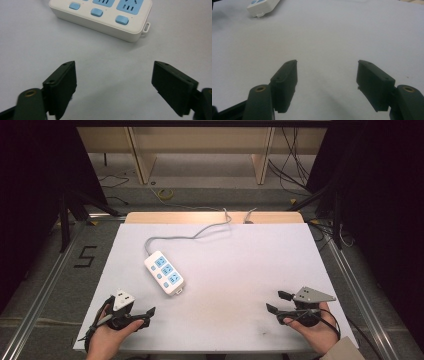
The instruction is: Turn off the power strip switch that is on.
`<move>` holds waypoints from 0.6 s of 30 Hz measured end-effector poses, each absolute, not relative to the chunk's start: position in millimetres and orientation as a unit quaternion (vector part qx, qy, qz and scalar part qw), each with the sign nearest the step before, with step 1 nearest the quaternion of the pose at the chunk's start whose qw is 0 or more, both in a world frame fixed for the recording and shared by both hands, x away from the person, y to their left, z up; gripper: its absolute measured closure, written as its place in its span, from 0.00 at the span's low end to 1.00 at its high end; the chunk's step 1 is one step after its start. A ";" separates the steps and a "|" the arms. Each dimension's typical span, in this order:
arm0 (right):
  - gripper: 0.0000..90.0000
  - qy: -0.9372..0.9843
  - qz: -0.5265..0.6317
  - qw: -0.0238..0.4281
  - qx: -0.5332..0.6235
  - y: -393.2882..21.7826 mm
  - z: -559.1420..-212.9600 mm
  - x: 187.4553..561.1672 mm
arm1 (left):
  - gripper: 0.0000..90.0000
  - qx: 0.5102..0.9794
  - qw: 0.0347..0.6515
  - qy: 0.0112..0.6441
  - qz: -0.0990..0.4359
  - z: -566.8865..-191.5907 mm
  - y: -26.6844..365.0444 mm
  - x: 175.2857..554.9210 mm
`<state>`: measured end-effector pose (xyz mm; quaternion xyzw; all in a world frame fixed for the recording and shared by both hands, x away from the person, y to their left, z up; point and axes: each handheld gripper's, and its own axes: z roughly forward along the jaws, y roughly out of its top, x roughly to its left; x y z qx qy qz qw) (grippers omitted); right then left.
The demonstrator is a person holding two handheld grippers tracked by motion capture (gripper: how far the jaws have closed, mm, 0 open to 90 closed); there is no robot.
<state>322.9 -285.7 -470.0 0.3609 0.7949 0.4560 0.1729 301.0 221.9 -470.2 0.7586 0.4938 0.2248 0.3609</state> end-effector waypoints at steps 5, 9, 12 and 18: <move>0.38 0.796 0.455 0.173 0.359 -284.5 -469.9 322.8 | 0.55 0.759 0.343 0.498 0.241 -466.2 222.6 301.4; 0.38 0.796 0.456 0.172 0.358 -282.4 -469.3 321.8 | 0.93 0.771 0.319 0.498 0.235 -461.1 225.1 300.8; 0.38 0.798 0.455 0.170 0.357 -281.5 -469.8 322.1 | 0.99 0.784 0.297 0.493 0.233 -459.5 224.2 302.0; 0.38 0.799 0.454 0.170 0.356 -280.8 -470.6 322.2 | 1.00 0.782 0.287 0.502 0.231 -454.0 221.4 311.6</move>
